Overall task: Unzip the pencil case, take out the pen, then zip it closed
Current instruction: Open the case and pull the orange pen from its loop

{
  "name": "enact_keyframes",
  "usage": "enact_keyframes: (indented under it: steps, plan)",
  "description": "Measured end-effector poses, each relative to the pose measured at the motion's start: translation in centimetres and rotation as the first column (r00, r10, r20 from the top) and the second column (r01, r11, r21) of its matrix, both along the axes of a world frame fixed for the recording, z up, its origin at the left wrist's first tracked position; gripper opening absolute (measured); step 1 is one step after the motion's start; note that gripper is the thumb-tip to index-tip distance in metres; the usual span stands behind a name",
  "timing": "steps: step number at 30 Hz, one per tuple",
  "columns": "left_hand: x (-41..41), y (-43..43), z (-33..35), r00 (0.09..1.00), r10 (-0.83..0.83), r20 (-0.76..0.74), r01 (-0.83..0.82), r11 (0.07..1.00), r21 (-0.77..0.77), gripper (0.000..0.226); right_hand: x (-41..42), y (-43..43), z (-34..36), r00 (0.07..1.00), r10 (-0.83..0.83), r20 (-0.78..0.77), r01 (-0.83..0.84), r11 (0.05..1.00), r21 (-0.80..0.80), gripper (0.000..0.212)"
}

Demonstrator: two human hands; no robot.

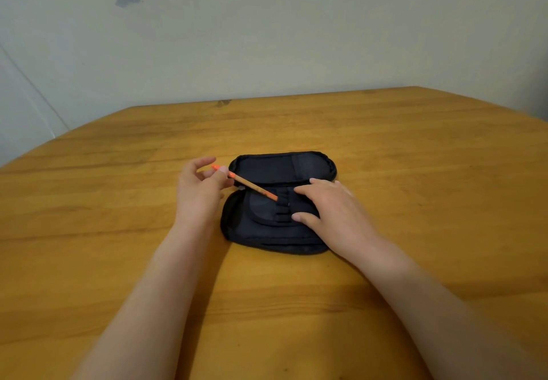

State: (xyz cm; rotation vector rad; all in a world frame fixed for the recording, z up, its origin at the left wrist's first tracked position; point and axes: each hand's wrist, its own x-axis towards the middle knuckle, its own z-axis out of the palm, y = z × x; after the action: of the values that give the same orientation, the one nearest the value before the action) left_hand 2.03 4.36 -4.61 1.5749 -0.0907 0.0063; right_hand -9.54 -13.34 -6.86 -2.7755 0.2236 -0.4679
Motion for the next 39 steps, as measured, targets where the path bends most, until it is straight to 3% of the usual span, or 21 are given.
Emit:
enact_keyframes:
  steps: [4,9,13,21,27,33,39]
  plan:
    - [-0.1,-0.2,0.4,0.999,0.04,-0.03,-0.045,0.974,-0.223,0.029,0.0,0.1,0.0,1.0,-0.002,0.001,0.002,1.0,-0.006,0.055]
    - [-0.2,-0.2,0.9,0.998,0.056,-0.008,-0.055,0.929,-0.367,0.026,0.0,0.1,-0.1,1.0,-0.004,0.013,0.004,1.0,0.001,0.055]
    - [-0.6,-0.5,1.2,1.0,0.005,-0.025,-0.014,0.918,-0.395,0.023,-0.2,0.1,-0.1,0.999,0.003,0.041,-0.005,0.998,0.055,0.049]
    - [-1.8,-1.8,1.6,0.992,-0.127,0.004,0.119,0.914,-0.389,0.026,-1.1,0.0,1.5,0.965,-0.007,0.262,-0.051,0.976,0.213,0.028]
    - [-3.7,-3.5,2.3,0.979,-0.203,-0.019,0.177,0.893,-0.414,0.025,-1.5,0.9,3.0,0.966,0.045,0.254,-0.174,0.84,0.514,0.021]
    - [-5.3,-5.5,3.7,0.973,-0.227,-0.048,0.184,0.881,-0.436,0.029,-1.7,0.5,4.1,0.99,0.03,0.138,-0.124,0.646,0.753,0.013]
    - [-7.7,-8.3,4.2,0.942,-0.332,-0.044,0.299,0.894,-0.335,0.025,-3.0,-1.6,5.2,0.984,-0.109,0.141,-0.055,0.57,0.82,0.013]
